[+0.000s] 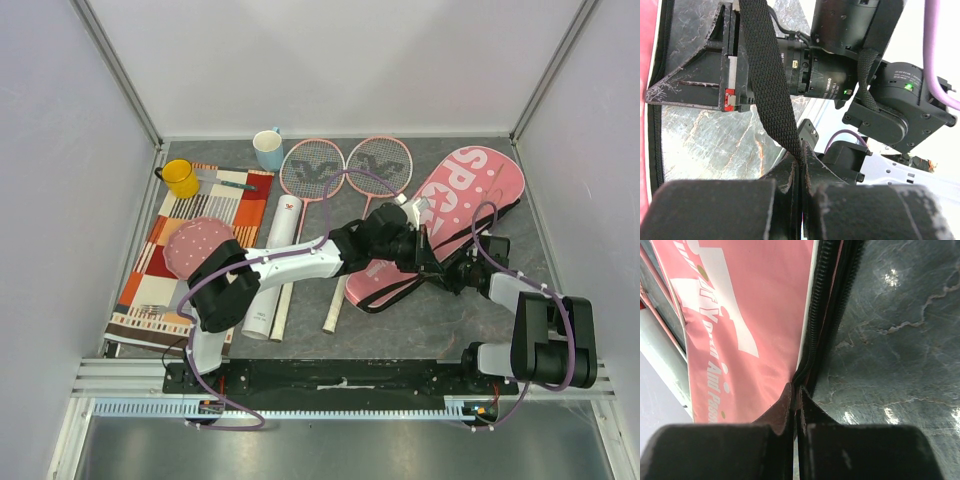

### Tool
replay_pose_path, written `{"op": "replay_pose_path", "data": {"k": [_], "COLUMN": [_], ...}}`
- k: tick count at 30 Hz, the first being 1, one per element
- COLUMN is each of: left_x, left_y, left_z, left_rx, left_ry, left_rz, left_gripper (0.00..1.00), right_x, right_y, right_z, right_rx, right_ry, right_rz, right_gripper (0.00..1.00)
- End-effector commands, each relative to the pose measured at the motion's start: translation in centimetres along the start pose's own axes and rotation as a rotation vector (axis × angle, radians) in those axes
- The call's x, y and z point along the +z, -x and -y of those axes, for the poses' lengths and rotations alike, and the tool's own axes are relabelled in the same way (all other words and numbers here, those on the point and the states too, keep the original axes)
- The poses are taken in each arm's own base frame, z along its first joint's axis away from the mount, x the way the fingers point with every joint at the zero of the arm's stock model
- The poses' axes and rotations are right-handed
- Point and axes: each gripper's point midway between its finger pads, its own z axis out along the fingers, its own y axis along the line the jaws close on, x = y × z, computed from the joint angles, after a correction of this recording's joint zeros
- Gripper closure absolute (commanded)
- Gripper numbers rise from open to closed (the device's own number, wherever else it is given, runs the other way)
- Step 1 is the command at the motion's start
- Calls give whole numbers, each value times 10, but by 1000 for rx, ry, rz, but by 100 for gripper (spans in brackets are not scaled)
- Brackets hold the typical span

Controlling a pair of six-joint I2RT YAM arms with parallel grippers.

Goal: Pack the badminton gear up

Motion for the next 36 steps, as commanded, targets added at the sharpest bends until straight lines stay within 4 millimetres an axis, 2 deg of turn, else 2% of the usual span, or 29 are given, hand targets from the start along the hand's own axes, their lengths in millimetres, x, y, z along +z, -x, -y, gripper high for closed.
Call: {"op": "replay_pose_path", "data": {"k": [1, 3, 4, 5, 6, 7, 8, 12, 18, 19, 21, 22, 23, 26, 27, 28, 29, 30, 31, 32, 33, 34, 36], "left_x": [-14, -16, -19, -20, -21, -22, -23, -25, -39, -41, -50, -54, -57, -68, -69, -66, -64, -61, -56, -52, -48, -44, -39], "left_y": [7, 12, 15, 20, 25, 22, 28, 34, 46, 50, 47, 51, 52, 51, 58, 45, 43, 31, 29, 22, 6, 19, 23], "left_z": [20, 11, -3, -11, -16, -33, -36, -56, -58, -52, -59, -56, -57, -42, -18, -18, -13, -2, -8, -10, -27, -25, -39], "left_rx": [54, 64, 66, 72, 82, 90, 103, 137, 309, 350, 411, 424, 435, 466, 531, 569, 635, 790, 872, 940, 1083, 1141, 1213], "left_ry": [-64, -29, 19, 53, 73, 133, 157, 239, 310, 312, 366, 378, 397, 352, 271, 236, 213, 193, 206, 198, 209, 244, 321], "left_rz": [13, 25, 24, 43, 54, 32, 40, 35, 42, 46, 9, 8, -2, -1, 47, 24, 37, 31, 55, 53, 12, 97, 115], "left_gripper": [98, 97, 90, 85, 80, 72, 67, 64, 64, 64, 55, 50, 49, 48, 48, 57, 60, 64, 72, 72, 63, 50, 35], "right_x": [-5, -14, -17, -25, -28, -30, -33, -38, -45, -47, -49, -51, -52, -51, -51, -52, -51, -52, -54, -55, -56, -56, -57], "right_y": [7, 11, 9, 14, 17, 16, 17, 16, 19, 21, 22, 25, 26, 22, 23, 23, 21, 20, 22, 21, 22, 21, 21], "right_z": [-18, -28, -27, -39, -42, -43, -46, -48, -54, -58, -60, -64, -65, -62, -63, -66, -65, -66, -70, -69, -73, -74, -76], "right_rx": [-65, -107, -117, -155, -170, -175, -184, -186, -189, -197, -205, -215, -218, -207, -203, -200, -190, -189, -189, -179, -181, -172, -167], "right_ry": [70, 111, 120, 166, 177, 188, 202, 222, 245, 251, 246, 253, 254, 238, 241, 247, 239, 240, 242, 232, 238, 238, 244], "right_rz": [36, 79, 88, 136, 161, 174, 189, 205, 214, 219, 218, 224, 226, 205, 202, 196, 182, 172, 172, 162, 158, 152, 144], "right_gripper": [100, 100, 100, 100, 100, 100, 100, 100, 100, 100, 100, 100, 100, 100, 100, 100, 100, 100, 100, 100, 100, 100, 100]}}
